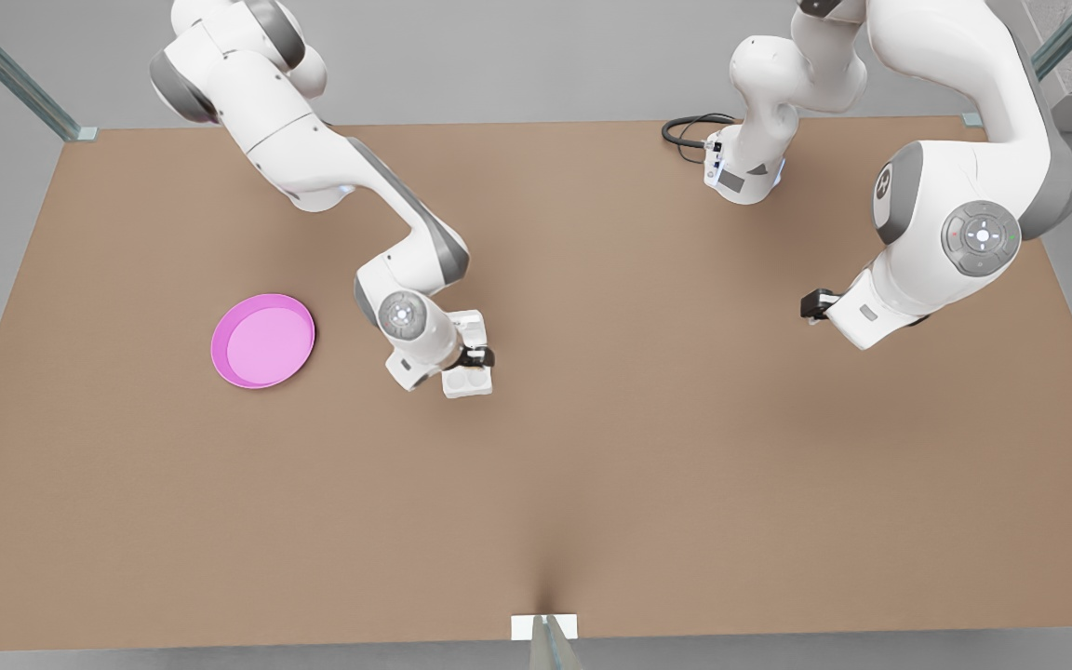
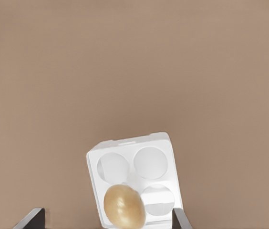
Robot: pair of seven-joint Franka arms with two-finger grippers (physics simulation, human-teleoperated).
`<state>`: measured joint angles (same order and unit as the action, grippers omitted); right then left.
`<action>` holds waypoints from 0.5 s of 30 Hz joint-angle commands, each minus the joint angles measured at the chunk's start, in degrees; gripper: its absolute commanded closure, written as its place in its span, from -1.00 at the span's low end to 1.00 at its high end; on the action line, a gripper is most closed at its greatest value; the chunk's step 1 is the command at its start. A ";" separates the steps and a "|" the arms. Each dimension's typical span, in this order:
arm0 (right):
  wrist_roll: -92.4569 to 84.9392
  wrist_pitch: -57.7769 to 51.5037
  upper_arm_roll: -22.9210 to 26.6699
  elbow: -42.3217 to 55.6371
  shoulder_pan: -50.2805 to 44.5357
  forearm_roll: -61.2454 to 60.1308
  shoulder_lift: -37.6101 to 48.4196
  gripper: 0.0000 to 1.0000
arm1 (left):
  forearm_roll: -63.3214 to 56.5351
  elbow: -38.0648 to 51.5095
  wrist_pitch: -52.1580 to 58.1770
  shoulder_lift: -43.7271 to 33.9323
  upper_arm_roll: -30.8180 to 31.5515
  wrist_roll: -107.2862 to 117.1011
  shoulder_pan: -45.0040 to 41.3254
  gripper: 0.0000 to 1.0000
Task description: Pack egg into the box and close the box lid
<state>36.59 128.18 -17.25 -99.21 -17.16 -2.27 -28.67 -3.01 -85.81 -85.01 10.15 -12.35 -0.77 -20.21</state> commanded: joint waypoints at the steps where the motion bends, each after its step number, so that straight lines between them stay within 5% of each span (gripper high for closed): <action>1: -5.98 -3.19 0.29 6.92 4.66 1.21 0.37 -1.00 | -0.06 0.03 0.11 -0.05 0.04 0.25 -0.01 -1.00; 4: -36.75 -43.97 0.29 29.51 19.68 19.67 4.67 -1.00 | -0.06 0.03 0.11 -0.05 0.57 0.95 -0.01 -1.00; 8: -38.79 -44.95 0.11 29.69 31.83 12.81 6.79 -1.00 | -0.06 0.11 -0.16 0.39 0.75 0.95 -0.01 -1.00; 12: -37.91 -44.42 0.55 32.59 32.18 14.92 6.44 -1.00 | 0.11 0.29 7.75 2.94 15.42 21.59 0.08 -1.00; 13: -37.82 -44.34 0.55 32.59 33.59 14.92 6.44 -1.00 | 0.11 0.29 9.24 5.31 21.74 30.55 0.08 -0.61; 14: -37.82 -44.25 0.55 32.50 34.73 14.92 6.44 -1.00 | 1.95 0.29 13.99 5.75 27.63 36.80 0.08 0.57; 15: -37.74 -44.25 0.55 32.59 34.91 14.84 6.44 -1.00 | 10.65 0.29 13.82 6.19 31.50 47.43 0.08 0.57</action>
<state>16.09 88.57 -16.67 -66.72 17.36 11.91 -22.31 1.02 -85.54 -78.10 15.97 15.98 8.29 -20.16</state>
